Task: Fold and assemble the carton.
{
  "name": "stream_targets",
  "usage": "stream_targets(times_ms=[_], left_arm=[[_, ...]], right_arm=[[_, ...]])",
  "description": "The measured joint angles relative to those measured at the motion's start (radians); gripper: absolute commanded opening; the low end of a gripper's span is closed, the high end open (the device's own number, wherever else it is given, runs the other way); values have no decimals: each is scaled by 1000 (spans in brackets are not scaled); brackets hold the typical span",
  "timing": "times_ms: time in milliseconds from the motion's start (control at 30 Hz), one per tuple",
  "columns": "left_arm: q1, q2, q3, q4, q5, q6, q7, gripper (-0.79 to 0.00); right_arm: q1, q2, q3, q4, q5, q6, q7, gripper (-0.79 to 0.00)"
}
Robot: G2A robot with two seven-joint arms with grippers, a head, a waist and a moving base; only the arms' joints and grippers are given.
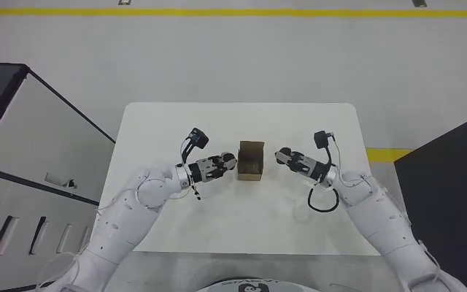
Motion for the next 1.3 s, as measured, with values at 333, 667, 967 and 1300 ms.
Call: stream_targets(times_ms=[333,667,967,1300], left_arm=[[-19,-18,48,25,98,95,115,-785],[-32,-28,67,58,151,166,172,-785],[-45,-41,98,94,141,157,189,-785],[-75,-58,141,140,137,145,189,-785]], right_arm=[[-19,-10,-10,-20,-45,106,-74,-785],[-15,-10,-13,-14,-59,120,-60,-785],[-39,-12,-14,-37,-103,151,-75,-785],[-27,-23,-47,-21,-122,168,-70,-785]])
